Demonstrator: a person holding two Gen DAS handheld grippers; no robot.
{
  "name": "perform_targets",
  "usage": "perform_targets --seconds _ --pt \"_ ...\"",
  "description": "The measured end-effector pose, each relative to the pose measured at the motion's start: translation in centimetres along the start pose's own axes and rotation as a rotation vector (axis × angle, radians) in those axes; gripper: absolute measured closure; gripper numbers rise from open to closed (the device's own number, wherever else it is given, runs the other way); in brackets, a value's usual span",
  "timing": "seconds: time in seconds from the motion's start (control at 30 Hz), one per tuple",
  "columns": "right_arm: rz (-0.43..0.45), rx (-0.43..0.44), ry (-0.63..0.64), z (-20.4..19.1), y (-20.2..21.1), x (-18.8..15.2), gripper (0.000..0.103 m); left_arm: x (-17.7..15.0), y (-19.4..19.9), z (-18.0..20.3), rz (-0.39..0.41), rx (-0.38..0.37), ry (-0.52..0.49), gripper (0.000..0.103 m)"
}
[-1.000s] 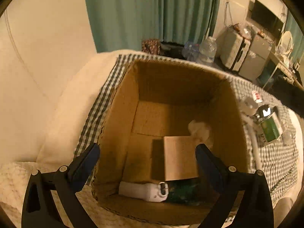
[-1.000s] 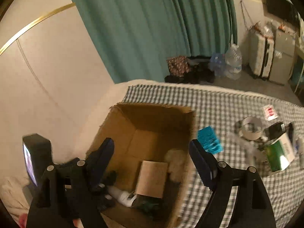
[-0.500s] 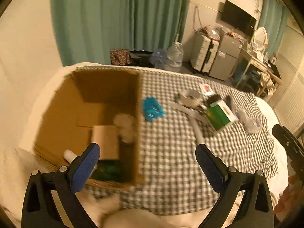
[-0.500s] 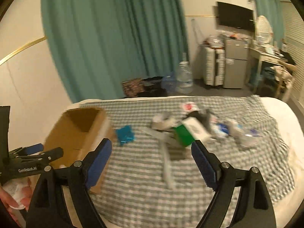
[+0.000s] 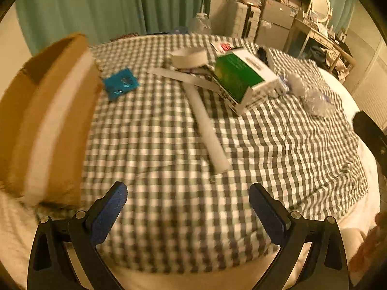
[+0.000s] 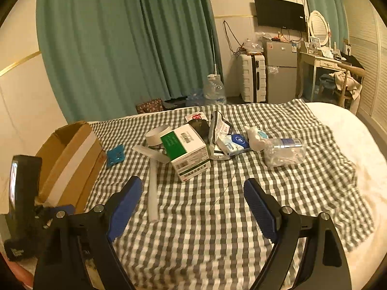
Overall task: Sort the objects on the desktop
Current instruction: 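Move both grippers back toward the green-and-white medicine box and white tube, then grasp the white tube with the left gripper while the right grasps the medicine box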
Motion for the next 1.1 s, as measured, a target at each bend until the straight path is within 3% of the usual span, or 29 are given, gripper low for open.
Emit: perform_targets --seconds 0.13,0.3,0.43,0.5,0.53,0.6,0.63,0.67,0.7,0.73,0.87,1.03,1.1 --pt "-0.025 -0.026 -0.018 1.4 -3.7 -1.0 0.017 0.9 -4.1 -0.2 0.018 0.048 -0.004 0.000" --pt "-0.023 -0.029 0.005 1.2 -7.8 -0.1 0.017 2.7 -7.9 -1.4 0.066 0.073 0.081 0.000" --pt "0.002 0.065 0.055 -1.4 -9.8 1.2 0.017 3.6 -10.6 -2.4 0.061 0.113 0.096 0.000" --pt "0.017 0.118 0.102 -3.2 -10.9 1.7 0.017 3.6 -11.6 -2.8 0.045 0.094 0.102 0.002" --pt "0.013 0.139 0.114 -3.8 -11.4 1.8 0.017 3.9 -11.5 -3.1 0.067 0.086 0.103 0.005" --pt "0.010 0.171 0.130 -4.8 -12.4 1.8 0.017 4.4 -11.1 -3.7 0.088 0.076 0.098 0.023" --pt "0.004 0.180 0.138 -5.3 -12.9 1.8 0.017 4.5 -10.8 -4.0 0.093 0.066 0.106 0.037" --pt "0.001 0.183 0.144 -5.6 -13.4 1.8 0.017 4.5 -10.5 -4.3 0.093 0.044 0.120 0.058" --pt "-0.005 0.187 0.147 -6.0 -13.9 1.8 0.017 4.5 -10.0 -4.2 0.095 -0.011 0.140 0.072" --pt "-0.012 0.193 0.151 -6.2 -14.3 1.8 0.017 4.5 -9.8 -4.0 0.090 -0.047 0.148 0.093" --pt "-0.013 0.180 0.196 -7.1 -15.7 1.7 0.017 4.4 -9.2 -3.7 0.080 -0.052 0.088 0.095" --pt "-0.042 0.148 0.257 -8.4 -17.2 0.3 0.017 4.3 -8.9 -4.3 0.072 -0.111 0.130 0.095" --pt "-0.027 0.118 0.266 -8.5 -17.0 0.1 0.023 4.2 -9.4 -4.1 0.058 -0.111 0.129 0.095"
Point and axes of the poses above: each gripper's, at about its wrist camera, not at the fingertips, and y roughly against the way its jaws point, z to its right, x to its top, the point moved 10 cm from there along -y, roughly the way its jaws point, and after that the axes turned 15 degrees about -x, right-handed, at the moved point
